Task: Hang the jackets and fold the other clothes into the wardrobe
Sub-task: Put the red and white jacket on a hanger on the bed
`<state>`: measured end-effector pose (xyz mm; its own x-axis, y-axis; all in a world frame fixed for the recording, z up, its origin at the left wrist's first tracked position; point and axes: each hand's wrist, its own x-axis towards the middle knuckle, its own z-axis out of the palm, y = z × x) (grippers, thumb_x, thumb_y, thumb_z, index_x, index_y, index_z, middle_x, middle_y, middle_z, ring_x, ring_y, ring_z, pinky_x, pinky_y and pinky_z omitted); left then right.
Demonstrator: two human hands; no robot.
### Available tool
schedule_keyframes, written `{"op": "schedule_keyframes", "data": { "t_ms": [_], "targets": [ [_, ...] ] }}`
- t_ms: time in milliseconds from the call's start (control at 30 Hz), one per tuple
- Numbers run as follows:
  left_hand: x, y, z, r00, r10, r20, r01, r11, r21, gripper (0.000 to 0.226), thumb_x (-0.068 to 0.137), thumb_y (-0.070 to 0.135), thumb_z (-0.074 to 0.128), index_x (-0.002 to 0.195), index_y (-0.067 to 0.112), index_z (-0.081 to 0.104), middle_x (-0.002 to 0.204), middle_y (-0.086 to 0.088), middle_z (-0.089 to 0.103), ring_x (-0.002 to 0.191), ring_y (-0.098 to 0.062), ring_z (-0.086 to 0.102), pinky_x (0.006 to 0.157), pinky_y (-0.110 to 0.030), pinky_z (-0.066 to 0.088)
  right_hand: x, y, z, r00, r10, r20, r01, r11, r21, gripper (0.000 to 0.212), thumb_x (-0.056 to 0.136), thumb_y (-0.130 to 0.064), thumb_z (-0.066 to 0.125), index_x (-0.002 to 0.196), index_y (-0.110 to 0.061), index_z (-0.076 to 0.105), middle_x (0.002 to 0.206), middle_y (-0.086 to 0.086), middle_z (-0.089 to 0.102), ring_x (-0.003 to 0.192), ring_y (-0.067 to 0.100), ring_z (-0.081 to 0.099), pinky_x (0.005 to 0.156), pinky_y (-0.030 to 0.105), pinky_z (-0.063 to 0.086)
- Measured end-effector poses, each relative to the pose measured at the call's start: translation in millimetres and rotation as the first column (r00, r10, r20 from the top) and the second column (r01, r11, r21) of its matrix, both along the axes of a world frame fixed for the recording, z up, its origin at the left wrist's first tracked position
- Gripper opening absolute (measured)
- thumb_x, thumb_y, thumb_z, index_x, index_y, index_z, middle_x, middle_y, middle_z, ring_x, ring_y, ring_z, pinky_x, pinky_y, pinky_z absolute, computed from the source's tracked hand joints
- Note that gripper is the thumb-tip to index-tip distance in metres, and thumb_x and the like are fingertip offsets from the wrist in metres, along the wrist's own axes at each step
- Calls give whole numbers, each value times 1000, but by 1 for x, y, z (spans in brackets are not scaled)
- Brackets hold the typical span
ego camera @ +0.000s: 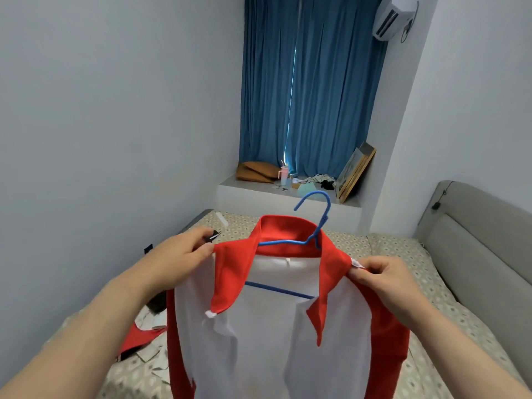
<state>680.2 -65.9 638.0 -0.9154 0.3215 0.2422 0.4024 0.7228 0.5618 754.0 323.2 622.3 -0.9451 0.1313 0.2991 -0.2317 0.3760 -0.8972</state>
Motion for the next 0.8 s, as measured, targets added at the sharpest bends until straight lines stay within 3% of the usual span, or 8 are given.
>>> {"op": "schedule_keyframes", "data": {
  "t_ms": [67, 133, 300, 467, 567, 667, 733, 800],
  "targets": [
    [-6, -11, -2, 987, 22, 158, -32, 998, 61, 43, 99, 53, 44, 93, 17, 67, 95, 6, 69, 89, -13, 63, 89, -40, 50, 1, 1, 3, 1000, -6, 10, 6, 1000, -14, 15, 83, -5, 75, 69, -9, 76, 69, 10, 71, 64, 11, 60, 60, 27, 49],
    [-3, -17, -2, 926, -38, 376, -64, 965, 255, 59, 91, 63, 49, 80, 8, 71, 84, -10, 72, 78, -24, 66, 75, -32, 54, 2, 0, 7, 999, 10, 39, -10, 1000, -8, 15, 82, -5, 76, 68, -9, 76, 70, 11, 72, 62, 11, 62, 58, 25, 51],
    [5, -28, -24, 662, -212, 719, -318, 789, 525, 71, 80, 65, 53, 113, 5, 73, 119, -21, 68, 113, -38, 64, 104, -46, 45, 2, -1, 11, 998, 30, 61, -28, 999, -29, 15, 83, -4, 75, 68, -6, 75, 71, 14, 73, 63, 15, 65, 58, 27, 54],
    [7, -31, -36, 610, -269, 745, -353, 750, 559, 60, 79, 60, 59, 101, 8, 78, 113, -19, 71, 99, -32, 70, 77, -34, 57, 0, -4, 13, 997, 27, 67, -28, 1000, 13, 12, 84, -6, 75, 72, -3, 75, 72, 14, 74, 64, 15, 65, 60, 27, 53],
    [7, -30, -25, 631, -315, 709, -280, 760, 587, 38, 72, 40, 78, 86, 5, 79, 94, -18, 73, 81, -27, 71, 67, -31, 57, -2, -2, 18, 995, 58, 78, -57, 998, -14, 31, 88, -23, 70, 72, 3, 71, 68, 8, 67, 66, 16, 59, 63, 28, 48],
    [5, -33, -9, 753, -291, 590, -153, 795, 587, 36, 56, 32, 84, 59, 5, 59, 61, -8, 51, 53, -18, 50, 51, -24, 42, 0, 0, 26, 988, 89, 127, -106, 985, 138, 40, 92, -34, 64, 67, -3, 70, 65, 0, 63, 64, 10, 54, 61, 27, 44],
    [1, -34, -2, 859, -198, 472, -148, 786, 600, 50, 61, 36, 82, 67, -5, 55, 67, -11, 49, 60, -18, 45, 58, -28, 36, 0, -1, 29, 987, 89, 137, -121, 961, 247, 32, 93, -26, 66, 65, -13, 74, 65, -7, 67, 62, 4, 55, 60, 23, 45],
    [1, -27, 2, 930, -141, 340, -97, 797, 597, 30, 77, 27, 78, 76, -2, 70, 79, -18, 64, 71, -22, 57, 67, -31, 45, 0, -5, 30, 989, 89, 120, -123, 942, 312, 28, 93, -23, 68, 67, -19, 77, 69, -8, 72, 64, 0, 58, 61, 21, 47]
  ]
}}
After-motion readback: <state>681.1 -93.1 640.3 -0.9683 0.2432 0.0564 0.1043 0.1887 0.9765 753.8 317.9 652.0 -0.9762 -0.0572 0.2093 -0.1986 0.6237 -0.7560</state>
